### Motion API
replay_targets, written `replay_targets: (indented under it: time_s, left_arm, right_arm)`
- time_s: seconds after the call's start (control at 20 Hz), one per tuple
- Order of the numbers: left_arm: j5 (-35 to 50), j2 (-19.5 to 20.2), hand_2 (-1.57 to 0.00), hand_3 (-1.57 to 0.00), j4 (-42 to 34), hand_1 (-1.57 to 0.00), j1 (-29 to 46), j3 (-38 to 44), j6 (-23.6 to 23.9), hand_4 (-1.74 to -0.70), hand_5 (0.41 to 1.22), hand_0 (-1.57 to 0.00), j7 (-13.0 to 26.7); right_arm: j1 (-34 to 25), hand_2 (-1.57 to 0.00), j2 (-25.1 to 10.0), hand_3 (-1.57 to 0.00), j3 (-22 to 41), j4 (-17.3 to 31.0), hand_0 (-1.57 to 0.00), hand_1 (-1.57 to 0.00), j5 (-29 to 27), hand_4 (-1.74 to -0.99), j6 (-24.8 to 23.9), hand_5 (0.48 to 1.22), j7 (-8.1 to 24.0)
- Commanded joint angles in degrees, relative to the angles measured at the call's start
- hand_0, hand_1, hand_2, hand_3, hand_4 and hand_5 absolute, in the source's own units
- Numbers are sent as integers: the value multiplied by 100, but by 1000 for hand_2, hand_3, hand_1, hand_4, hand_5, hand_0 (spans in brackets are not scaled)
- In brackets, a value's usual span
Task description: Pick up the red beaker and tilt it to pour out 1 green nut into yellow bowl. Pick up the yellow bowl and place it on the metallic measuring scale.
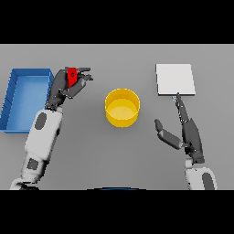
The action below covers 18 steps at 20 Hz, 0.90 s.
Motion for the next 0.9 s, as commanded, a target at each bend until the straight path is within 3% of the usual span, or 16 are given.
replay_targets:
  time_s: [0.0,0.2,0.5,0.6,0.85]
  left_arm:
    - [-43,55,-1558,-1553,-10,-1557,-17,-41,-15,-1724,1138,-1556,29]
    - [-506,407,-1564,-1562,-103,-1564,-174,-464,-93,-1732,1129,-1563,206]
    - [-1687,897,-1569,-1569,-282,-1569,-663,-1609,-329,-1739,1129,-1569,1019]
    - [-1992,1059,-1570,-1569,-317,-1570,-827,-1972,-534,-1740,1139,-1570,1070]
    - [-3084,1244,-1571,-1570,-53,-1571,-1475,-2977,-807,-1741,1191,-1571,1409]
  right_arm:
    - [32,1,41,1,55,-24,1,1,41,-1219,-12,661,-41]
    - [-39,1,-17,1,3,-12,1,1,27,-1202,-4,662,81]
    - [-39,1,-45,1,23,-140,1,1,2,-1178,71,663,294]
    - [45,1,-29,1,25,-104,1,1,-24,-1178,86,667,188]
    - [29,1,-35,1,-12,-199,1,1,-111,-1182,123,674,324]
